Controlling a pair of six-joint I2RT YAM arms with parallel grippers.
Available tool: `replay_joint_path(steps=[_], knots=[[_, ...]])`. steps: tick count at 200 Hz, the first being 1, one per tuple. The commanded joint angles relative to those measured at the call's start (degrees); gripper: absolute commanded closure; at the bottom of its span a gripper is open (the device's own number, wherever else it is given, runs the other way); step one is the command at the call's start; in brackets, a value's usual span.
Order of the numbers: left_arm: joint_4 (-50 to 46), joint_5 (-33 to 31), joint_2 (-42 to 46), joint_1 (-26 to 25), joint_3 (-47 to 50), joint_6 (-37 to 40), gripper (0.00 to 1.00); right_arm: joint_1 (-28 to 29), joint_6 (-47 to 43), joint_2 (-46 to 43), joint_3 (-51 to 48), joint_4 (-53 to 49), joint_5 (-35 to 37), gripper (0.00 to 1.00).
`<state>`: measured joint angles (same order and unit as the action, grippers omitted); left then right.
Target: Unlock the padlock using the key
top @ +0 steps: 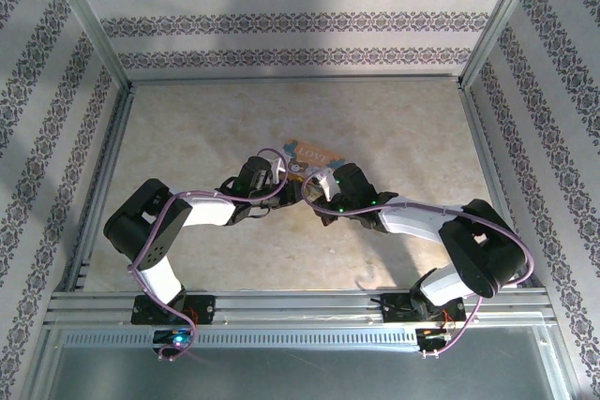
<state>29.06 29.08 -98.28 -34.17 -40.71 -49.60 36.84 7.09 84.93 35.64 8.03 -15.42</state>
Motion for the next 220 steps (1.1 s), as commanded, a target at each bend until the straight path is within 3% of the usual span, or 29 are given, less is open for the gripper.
replay_joint_path(steps=[1,144,220], knots=[[1.20,0.70,2.17,-1.09,0.20,-0.26,0.75,-0.75,-0.76,0.99,1.45,0.63,1.26,1.00],[1.06,0.54,1.69,-1.08,-0.07,-0.25,0.75,-1.78,-1.84,-0.21,0.22,-1.13,2.76,1.00],[1.13,0.55,1.60,-1.07,-0.02,-0.33,0.76,-1.65,-1.99,-0.40,0.49,0.91,-0.64,1.00]])
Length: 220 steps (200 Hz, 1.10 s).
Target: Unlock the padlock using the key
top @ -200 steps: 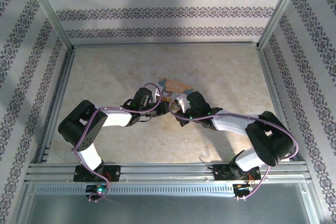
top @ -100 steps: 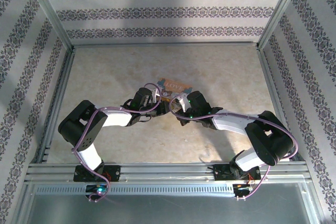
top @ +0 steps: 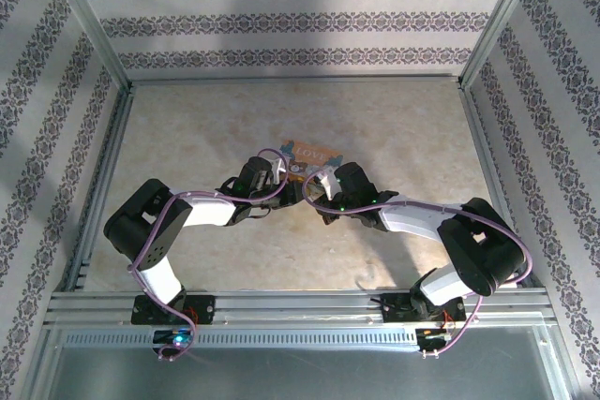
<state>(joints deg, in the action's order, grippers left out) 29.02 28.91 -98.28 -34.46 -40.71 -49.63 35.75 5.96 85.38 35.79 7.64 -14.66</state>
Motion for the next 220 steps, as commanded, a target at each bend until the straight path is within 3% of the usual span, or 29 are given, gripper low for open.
replay_joint_path(steps=[1,220], knots=[[1.20,0.72,1.60,-0.83,0.00,-0.35,0.76,-0.53,-0.86,-0.89,0.33,1.31,-1.41,1.00],[1.95,0.71,1.16,-0.79,0.47,-0.62,0.76,0.07,-0.77,-1.63,-0.28,1.49,-2.44,1.00]])
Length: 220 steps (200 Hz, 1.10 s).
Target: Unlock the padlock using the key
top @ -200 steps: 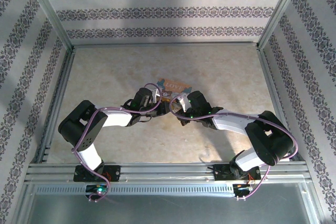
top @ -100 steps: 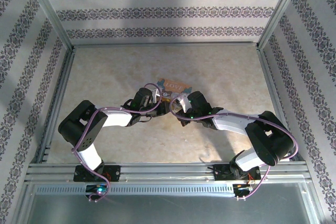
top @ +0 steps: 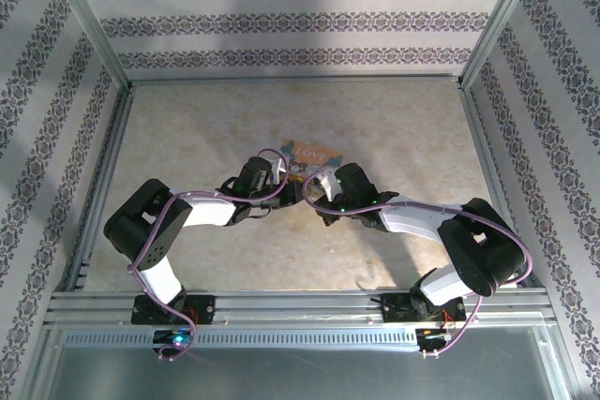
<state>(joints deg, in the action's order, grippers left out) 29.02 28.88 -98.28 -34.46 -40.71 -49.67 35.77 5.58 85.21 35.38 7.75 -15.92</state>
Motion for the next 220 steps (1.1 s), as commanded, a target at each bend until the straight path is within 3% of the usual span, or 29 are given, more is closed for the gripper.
replay_joint_path(steps=[1,132,220], knots=[[1.94,0.69,1.16,-0.79,0.46,-0.55,0.76,0.02,-0.36,-1.54,0.13,1.39,-1.15,1.00],[2.71,1.05,1.42,-0.81,0.63,-1.23,0.76,1.11,2.33,1.31,0.66,7.69,-0.35,1.00],[2.40,1.09,2.22,-0.87,0.63,-1.55,0.76,1.49,4.99,2.24,-1.76,17.20,-1.48,1.00]])
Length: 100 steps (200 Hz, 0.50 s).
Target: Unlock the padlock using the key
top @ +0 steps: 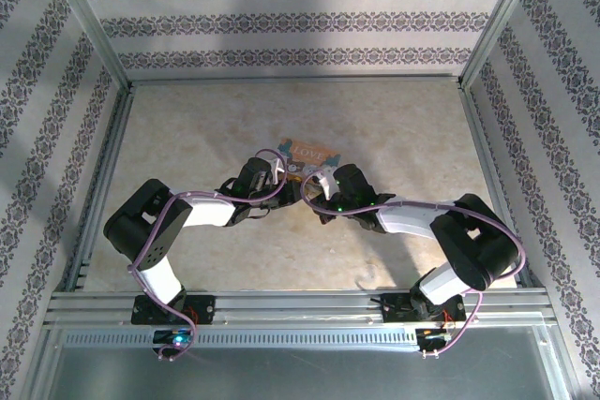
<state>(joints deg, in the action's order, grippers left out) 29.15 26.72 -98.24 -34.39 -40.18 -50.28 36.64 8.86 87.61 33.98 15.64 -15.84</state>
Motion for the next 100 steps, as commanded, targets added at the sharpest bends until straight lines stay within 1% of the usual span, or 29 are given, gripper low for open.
replay_joint_path(steps=[1,100], knots=[[2.25,3.29,2.17,-0.94,0.11,-0.95,0.76,0.57,1.74,-0.12,-0.38,9.45,-1.65,1.00],[2.46,4.21,1.91,-1.39,-0.12,-1.65,0.76,-0.24,3.68,1.12,1.79,16.28,-6.28,1.00]])
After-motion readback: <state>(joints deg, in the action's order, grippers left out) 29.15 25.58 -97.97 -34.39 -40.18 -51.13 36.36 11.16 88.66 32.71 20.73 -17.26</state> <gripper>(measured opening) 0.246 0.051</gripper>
